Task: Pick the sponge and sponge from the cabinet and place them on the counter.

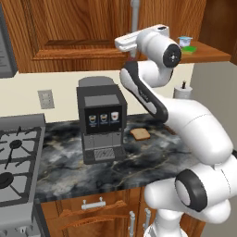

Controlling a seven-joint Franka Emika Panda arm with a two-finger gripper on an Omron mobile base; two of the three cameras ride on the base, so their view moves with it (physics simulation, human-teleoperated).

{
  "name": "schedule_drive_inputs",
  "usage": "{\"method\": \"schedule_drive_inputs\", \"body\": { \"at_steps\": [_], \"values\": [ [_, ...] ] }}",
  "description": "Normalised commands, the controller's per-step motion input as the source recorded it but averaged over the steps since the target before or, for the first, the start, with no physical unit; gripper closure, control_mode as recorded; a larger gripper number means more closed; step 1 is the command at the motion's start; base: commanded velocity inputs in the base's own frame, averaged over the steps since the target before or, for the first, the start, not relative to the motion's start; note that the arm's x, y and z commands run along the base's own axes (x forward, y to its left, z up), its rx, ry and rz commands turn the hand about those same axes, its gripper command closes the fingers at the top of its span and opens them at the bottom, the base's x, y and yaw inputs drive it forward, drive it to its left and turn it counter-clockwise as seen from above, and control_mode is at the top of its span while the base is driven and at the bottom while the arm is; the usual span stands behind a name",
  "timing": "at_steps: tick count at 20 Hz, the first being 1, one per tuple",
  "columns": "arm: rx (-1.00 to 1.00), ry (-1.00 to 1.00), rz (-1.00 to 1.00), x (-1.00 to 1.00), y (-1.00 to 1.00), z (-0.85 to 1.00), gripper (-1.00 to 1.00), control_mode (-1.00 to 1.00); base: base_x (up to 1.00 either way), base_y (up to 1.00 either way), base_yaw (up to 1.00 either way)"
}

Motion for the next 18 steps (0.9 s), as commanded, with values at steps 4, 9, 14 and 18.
{"method": "schedule_drive_inputs", "body": {
  "at_steps": [4,9,14,18],
  "values": [
    [0.00,0.00,-0.12,-0.40,0.00,0.47,1.00,-1.00,0.00,0.00,0.00],
    [0.00,0.04,-0.17,-0.42,0.00,0.43,1.00,-1.00,0.00,0.00,0.00],
    [0.03,0.03,-0.19,-0.51,-0.01,0.39,1.00,-1.00,0.00,0.00,0.00],
    [0.07,0.03,-0.21,-0.59,-0.03,0.45,1.00,-1.00,0.00,0.00,0.00]
  ]
}}
